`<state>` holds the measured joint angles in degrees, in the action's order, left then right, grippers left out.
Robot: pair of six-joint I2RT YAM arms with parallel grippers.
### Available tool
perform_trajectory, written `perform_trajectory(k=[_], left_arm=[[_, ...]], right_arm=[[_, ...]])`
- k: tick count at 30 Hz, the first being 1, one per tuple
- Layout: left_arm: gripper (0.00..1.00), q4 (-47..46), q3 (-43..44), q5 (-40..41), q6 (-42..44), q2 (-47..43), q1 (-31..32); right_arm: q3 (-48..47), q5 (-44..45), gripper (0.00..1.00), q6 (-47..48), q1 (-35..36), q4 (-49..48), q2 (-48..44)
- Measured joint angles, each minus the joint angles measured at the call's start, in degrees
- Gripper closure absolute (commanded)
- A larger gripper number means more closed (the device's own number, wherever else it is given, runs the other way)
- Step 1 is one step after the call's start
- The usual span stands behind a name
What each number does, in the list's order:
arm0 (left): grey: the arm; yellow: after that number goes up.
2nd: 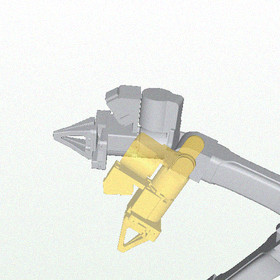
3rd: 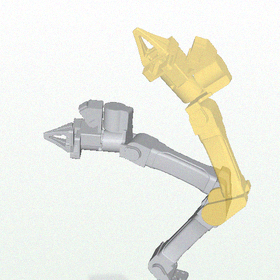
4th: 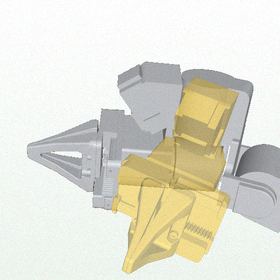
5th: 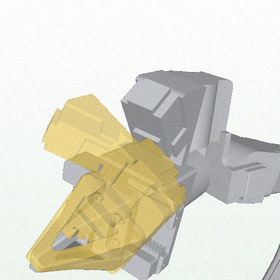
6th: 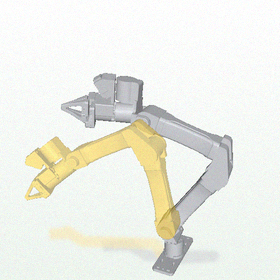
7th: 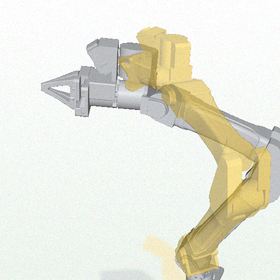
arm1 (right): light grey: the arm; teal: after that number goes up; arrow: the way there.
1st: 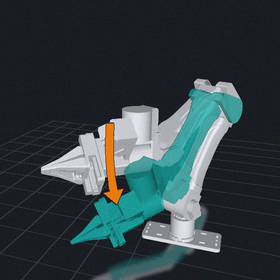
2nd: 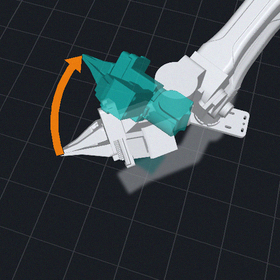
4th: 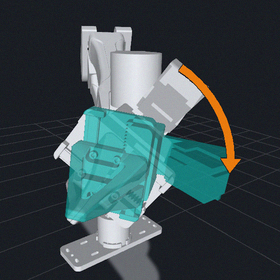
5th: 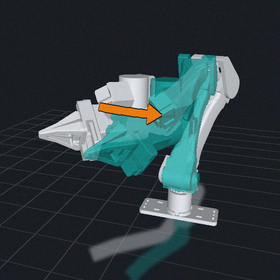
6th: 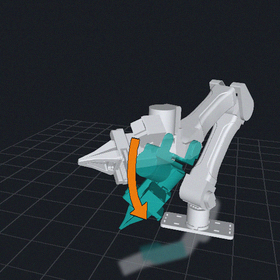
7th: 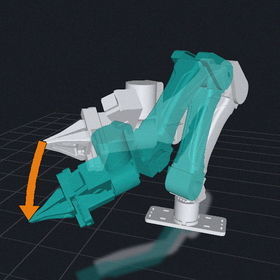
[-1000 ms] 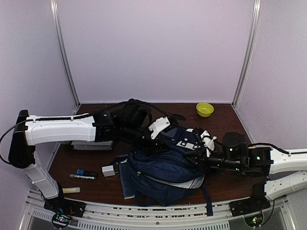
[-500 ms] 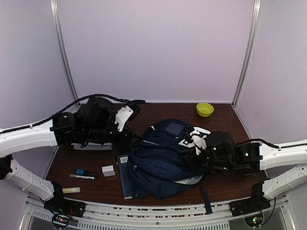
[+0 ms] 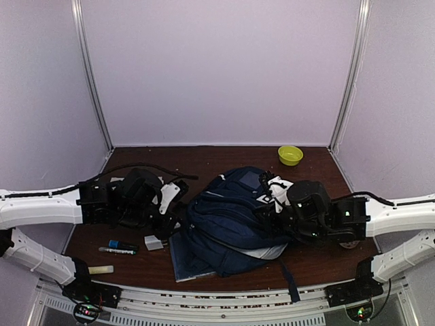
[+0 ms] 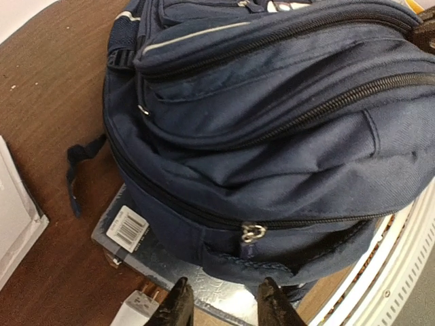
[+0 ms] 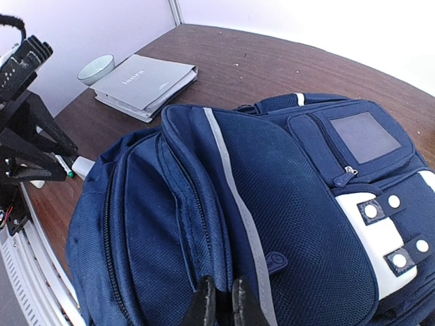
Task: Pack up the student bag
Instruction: Grab the largest pocket of the student bag.
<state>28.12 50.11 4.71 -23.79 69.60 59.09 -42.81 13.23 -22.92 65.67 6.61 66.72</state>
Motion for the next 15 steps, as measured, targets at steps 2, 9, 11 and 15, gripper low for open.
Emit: perform_trajectory(k=[2, 9, 11, 15], left_arm=[[0.7, -1.53, -1.62, -1.84, -0.2, -0.37, 0.0], [0.75, -6.88, -2.64, -4.76, -0.2, 2.16, 0.0], [0.75, -7.91, -2.64, -4.74, -0.2, 3.76, 0.0], [0.74, -9.53, -2.67, -4.33, -0.2, 5.77, 0.0]], right_arm=[[-0.52, 0.24, 1.0, 0.0, 0.0, 0.17, 0.5], [-2.05, 0.33, 1.0, 0.11, 0.0, 0.94, 1.7], [-2.08, 0.33, 1.0, 0.13, 0.0, 0.96, 1.7], [-2.08, 0.31, 1.0, 0.11, 0.0, 0.98, 1.81]])
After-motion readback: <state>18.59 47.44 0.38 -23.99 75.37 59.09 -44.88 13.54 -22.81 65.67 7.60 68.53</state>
